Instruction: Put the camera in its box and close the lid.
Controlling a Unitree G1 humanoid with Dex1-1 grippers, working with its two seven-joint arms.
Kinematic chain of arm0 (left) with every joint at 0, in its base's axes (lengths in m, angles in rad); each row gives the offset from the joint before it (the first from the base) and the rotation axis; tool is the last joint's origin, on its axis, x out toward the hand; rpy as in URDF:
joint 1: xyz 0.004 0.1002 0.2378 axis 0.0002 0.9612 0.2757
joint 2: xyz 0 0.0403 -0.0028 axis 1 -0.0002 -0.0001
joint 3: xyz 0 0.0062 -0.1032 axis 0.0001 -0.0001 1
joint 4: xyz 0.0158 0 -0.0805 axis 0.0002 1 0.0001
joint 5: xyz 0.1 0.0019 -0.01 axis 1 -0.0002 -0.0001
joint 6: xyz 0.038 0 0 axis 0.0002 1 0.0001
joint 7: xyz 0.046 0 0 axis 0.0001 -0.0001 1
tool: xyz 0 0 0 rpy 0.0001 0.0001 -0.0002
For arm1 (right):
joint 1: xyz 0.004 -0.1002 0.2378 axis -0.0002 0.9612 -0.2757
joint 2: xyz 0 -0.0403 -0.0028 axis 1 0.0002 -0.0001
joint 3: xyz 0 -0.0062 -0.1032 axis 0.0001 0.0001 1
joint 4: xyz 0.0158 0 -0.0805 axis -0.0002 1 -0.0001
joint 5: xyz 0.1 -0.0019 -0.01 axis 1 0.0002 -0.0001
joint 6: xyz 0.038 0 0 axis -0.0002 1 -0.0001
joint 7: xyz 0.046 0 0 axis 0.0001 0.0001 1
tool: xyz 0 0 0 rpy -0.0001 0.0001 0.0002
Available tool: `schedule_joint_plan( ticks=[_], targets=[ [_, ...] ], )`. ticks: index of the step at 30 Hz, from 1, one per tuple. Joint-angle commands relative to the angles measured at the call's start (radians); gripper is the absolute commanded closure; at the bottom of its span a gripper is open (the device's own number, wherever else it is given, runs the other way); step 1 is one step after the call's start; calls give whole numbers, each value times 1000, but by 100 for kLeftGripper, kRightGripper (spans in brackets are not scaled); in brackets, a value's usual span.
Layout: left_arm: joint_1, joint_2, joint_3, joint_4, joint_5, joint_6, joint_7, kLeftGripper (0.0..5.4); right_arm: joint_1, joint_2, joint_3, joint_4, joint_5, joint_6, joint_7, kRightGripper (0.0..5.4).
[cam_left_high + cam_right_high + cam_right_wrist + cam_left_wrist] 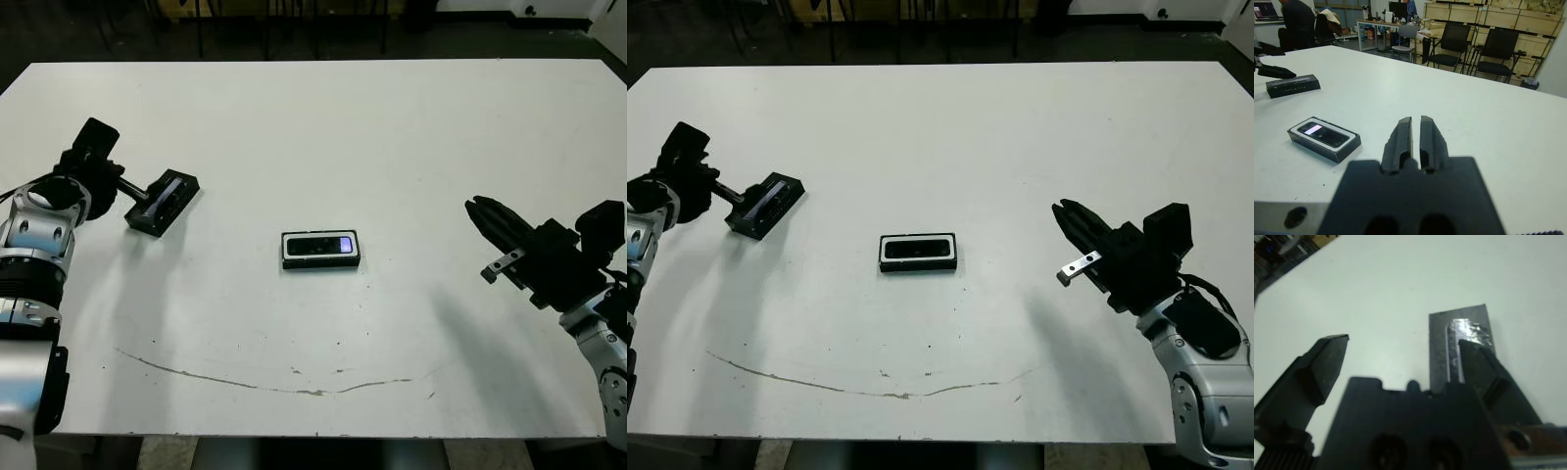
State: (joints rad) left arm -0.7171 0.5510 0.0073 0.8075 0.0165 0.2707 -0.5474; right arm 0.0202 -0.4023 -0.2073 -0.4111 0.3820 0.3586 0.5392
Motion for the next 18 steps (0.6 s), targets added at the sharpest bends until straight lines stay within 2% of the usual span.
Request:
schedule_joint_plan(
  ticks=[1,13,18],
  targets=[
    [26,-9,22,3,-20,41,3,1,16,-20,12,16,-6,-1,7,540],
    [45,-19,68,-9,-52,40,55,1,29,-21,26,50,-14,-32,13,540],
    [56,-29,112,-22,-93,29,70,1,33,-21,31,68,-20,-59,16,540]
  ],
)
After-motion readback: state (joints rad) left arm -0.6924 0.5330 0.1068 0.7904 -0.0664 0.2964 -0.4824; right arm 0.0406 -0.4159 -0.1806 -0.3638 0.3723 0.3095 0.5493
